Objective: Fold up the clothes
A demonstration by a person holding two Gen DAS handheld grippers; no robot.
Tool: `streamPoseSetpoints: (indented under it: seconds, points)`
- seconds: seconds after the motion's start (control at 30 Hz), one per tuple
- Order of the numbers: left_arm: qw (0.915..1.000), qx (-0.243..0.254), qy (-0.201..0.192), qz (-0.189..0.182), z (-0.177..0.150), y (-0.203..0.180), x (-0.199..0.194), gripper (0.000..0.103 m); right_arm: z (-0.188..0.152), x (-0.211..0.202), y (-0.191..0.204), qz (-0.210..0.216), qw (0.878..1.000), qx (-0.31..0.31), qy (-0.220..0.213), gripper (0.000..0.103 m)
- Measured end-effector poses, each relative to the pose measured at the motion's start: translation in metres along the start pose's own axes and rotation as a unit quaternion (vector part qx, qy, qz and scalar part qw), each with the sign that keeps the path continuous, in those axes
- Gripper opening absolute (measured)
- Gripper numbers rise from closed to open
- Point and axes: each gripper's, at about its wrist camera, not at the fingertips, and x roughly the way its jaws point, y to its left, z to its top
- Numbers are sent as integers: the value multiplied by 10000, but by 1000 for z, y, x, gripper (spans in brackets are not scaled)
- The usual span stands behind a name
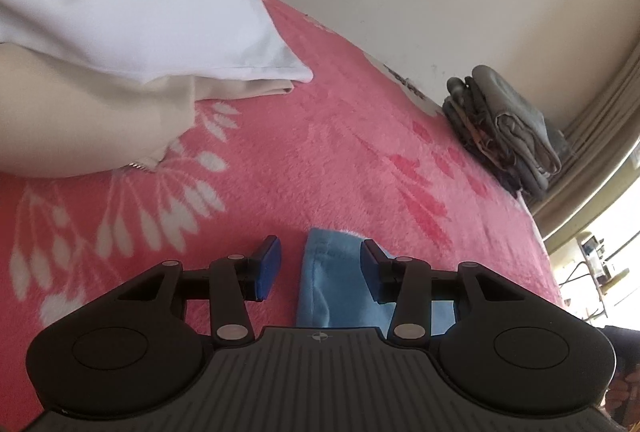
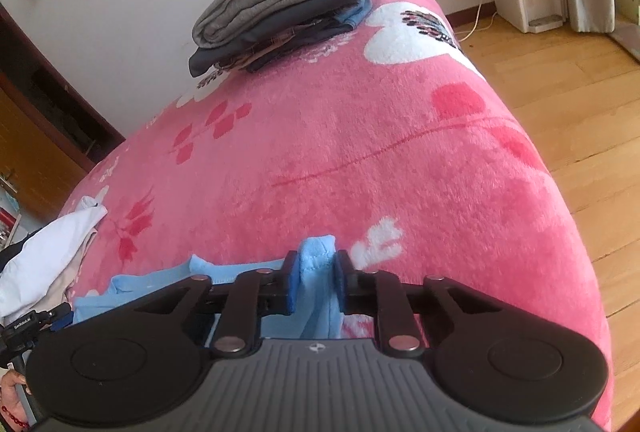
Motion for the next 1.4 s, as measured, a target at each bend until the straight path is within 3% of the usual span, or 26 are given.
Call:
streamPoseSetpoints:
  seconds: [0.1, 0.17, 0.23, 0.47, 0.67, 0.83, 1.0, 1.13, 1.23, 1.27, 1.33, 1.4]
  points:
    - [9998, 170, 52, -61, -4, -6, 4, 34, -2, -1, 2, -44, 9999, -96, -58, 10]
    - [9994, 337, 56, -4, -7, -12, 6, 14, -4, -2, 5, -57, 9998, -181, -109, 7]
    - [9990, 443, -52, 49, -9, -17, 3, 6, -5, -6, 9, -84, 9993, -295, -208, 6]
    - [9953, 713, -651, 0, -8, -32, -28, 3, -12, -34, 22, -165, 9946, -658, -790, 4]
    - [9924, 781, -949, -10, 0, -42, -36, 3, -6, -49, 20, -192, 9911, -587, -1181, 4]
    - [9932, 670, -953, 64, 4, -40, -25, 3, 4, -45, 15, -213, 9900, -399, -1335, 4]
    - [9961, 525, -633, 303, 0, -29, -5, 3, 7, -29, 11, -254, 9912, -298, -1261, 4]
    - [9984, 284, -272, 401, -1, -21, 13, 7, 6, -4, 4, -309, 9946, -70, -990, 4]
    - [9991, -43, -31, 415, 2, -16, 17, 22, 7, 12, -11, -369, 9964, 465, -610, 10]
    - [9991, -135, -42, 392, 4, -15, 14, 33, 6, 11, -16, -352, 9957, 642, -561, 12]
    - [9989, -284, -70, 378, 7, -14, 5, 43, 3, -1, -26, -271, 9935, 897, -651, 20]
    - [9988, -290, -105, 382, 10, -11, -11, 44, 0, -21, -36, -187, 9909, 1097, -754, 28]
